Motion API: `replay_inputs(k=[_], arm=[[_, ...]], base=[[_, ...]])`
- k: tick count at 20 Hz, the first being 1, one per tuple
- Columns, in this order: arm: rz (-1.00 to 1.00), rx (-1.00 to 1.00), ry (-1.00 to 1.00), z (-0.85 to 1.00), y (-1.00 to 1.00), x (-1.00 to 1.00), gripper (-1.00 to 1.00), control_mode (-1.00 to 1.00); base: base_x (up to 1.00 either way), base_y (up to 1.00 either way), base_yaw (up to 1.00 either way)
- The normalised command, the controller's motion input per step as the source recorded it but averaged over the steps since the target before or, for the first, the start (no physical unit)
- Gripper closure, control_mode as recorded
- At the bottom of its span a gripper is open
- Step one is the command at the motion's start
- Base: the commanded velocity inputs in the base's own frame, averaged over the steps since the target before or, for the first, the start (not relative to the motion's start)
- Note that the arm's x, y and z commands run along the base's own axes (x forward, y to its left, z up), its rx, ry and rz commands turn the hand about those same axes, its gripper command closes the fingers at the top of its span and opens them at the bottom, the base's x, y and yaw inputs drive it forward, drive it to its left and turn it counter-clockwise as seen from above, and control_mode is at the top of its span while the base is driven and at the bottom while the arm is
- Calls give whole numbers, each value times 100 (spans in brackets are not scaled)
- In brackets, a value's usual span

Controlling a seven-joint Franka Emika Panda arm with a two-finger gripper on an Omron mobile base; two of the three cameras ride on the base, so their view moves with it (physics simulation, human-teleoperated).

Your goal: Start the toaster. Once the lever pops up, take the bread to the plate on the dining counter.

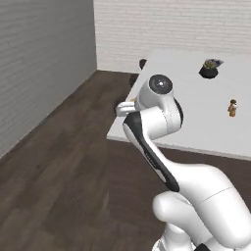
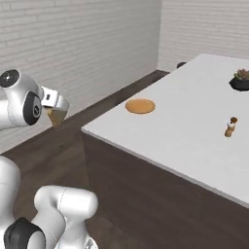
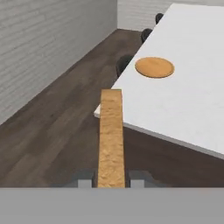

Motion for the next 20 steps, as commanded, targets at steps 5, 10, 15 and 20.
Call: replay_inputs(k=[5,10,15,20], arm=[[0,0,0,0,0,0,100,100],[0,0,0,0,0,0,100,100],[0,0,0,0,0,0,100,100],[0,0,0,0,0,0,100,100]], base=[[98,98,-53],[86,100,-50],[74,100,-48],[45,100,-42]])
